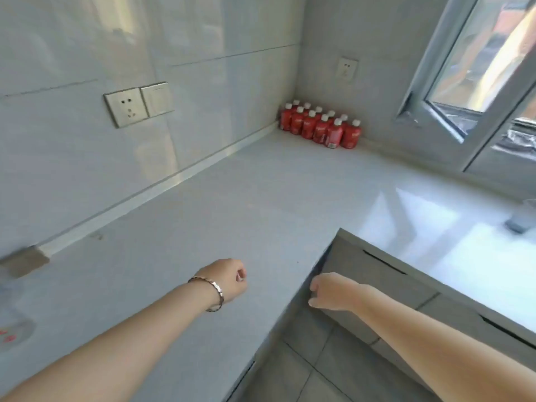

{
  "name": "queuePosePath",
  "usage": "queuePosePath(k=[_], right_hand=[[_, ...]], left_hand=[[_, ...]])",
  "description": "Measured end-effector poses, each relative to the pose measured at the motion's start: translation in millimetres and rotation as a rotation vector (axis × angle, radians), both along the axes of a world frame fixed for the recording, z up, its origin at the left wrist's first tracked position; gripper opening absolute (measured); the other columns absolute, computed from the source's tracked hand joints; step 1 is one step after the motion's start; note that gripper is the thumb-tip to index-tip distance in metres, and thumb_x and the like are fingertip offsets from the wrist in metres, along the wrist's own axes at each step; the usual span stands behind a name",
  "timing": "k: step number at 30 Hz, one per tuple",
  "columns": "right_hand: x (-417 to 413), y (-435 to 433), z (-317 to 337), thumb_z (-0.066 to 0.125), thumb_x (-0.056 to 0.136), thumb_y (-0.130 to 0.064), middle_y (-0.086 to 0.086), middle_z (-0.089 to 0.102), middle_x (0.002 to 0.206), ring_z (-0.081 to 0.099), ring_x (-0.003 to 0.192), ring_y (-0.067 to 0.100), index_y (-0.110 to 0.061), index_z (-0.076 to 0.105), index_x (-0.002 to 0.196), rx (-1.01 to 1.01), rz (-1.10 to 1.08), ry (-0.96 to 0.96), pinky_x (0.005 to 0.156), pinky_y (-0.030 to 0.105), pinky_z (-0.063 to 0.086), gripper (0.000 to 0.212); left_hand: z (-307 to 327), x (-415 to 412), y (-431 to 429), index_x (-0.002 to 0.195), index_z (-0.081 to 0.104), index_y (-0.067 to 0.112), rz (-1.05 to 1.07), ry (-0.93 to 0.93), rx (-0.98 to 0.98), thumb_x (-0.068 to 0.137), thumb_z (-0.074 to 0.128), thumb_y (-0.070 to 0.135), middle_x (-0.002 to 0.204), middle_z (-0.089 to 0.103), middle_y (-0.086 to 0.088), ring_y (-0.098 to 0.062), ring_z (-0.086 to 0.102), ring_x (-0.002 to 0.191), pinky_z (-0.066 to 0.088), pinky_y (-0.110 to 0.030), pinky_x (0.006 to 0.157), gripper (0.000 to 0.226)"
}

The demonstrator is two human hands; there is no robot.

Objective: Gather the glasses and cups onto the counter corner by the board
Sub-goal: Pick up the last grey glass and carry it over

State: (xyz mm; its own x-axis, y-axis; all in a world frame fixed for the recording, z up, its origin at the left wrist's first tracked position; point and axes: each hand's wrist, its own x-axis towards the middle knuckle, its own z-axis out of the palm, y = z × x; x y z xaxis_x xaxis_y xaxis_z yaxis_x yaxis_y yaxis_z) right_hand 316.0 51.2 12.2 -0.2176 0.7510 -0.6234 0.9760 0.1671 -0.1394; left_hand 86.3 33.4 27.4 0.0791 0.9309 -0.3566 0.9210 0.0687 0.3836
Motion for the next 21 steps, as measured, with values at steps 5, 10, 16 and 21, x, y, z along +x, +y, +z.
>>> queuePosePath(k=[5, 10, 16, 21], right_hand=[[167.1, 15.6, 21.4, 0.044, 0.092, -0.032, 0.012, 0.061, 0.119, 0.059, 0.104, 0.029, -0.002, 0.057, 0.119, -0.001, -0.221, -0.108, 0.092, 0.038, 0.051, 0.042], [289.5, 17.3, 45.3, 0.048, 0.093, -0.028, 0.016, 0.055, 0.132, 0.057, 0.108, 0.027, 0.0, 0.052, 0.126, 0.03, -0.403, -0.167, 0.082, 0.031, 0.05, 0.044], [400.6, 35.3, 37.3, 0.051, 0.091, -0.032, 0.009, 0.053, 0.134, 0.049, 0.124, 0.028, -0.008, 0.05, 0.13, 0.002, -0.631, -0.18, 0.103, 0.037, 0.043, 0.046], [478.5, 67.2, 35.2, 0.052, 0.091, -0.031, 0.01, 0.057, 0.13, 0.053, 0.12, 0.027, -0.006, 0.053, 0.127, -0.024, -0.784, -0.189, 0.099, 0.034, 0.043, 0.044]], left_hand=[[9.8, 146.3, 68.4, 0.101, 0.063, 0.02, -0.151, 0.025, 0.057, 0.087, 0.05, 0.026, 0.111, 0.068, 0.0, -0.022, 0.062, 0.104, 0.049, -0.031, 0.091, 0.02], [15.0, 270.0, 114.2, 0.103, 0.063, 0.019, -0.33, 0.04, 0.02, 0.086, 0.051, 0.026, 0.113, 0.066, -0.001, -0.023, 0.061, 0.106, 0.049, -0.03, 0.091, 0.023], [-1.5, 390.6, 176.4, 0.097, 0.064, 0.018, -0.512, 0.066, -0.047, 0.084, 0.049, 0.023, 0.111, 0.068, -0.005, -0.024, 0.063, 0.103, 0.05, -0.03, 0.09, 0.021], [-10.3, 476.4, 251.5, 0.088, 0.055, 0.023, -0.626, 0.125, -0.067, 0.085, 0.047, 0.026, 0.1, 0.063, 0.0, -0.021, 0.061, 0.101, 0.048, -0.03, 0.088, 0.009]])
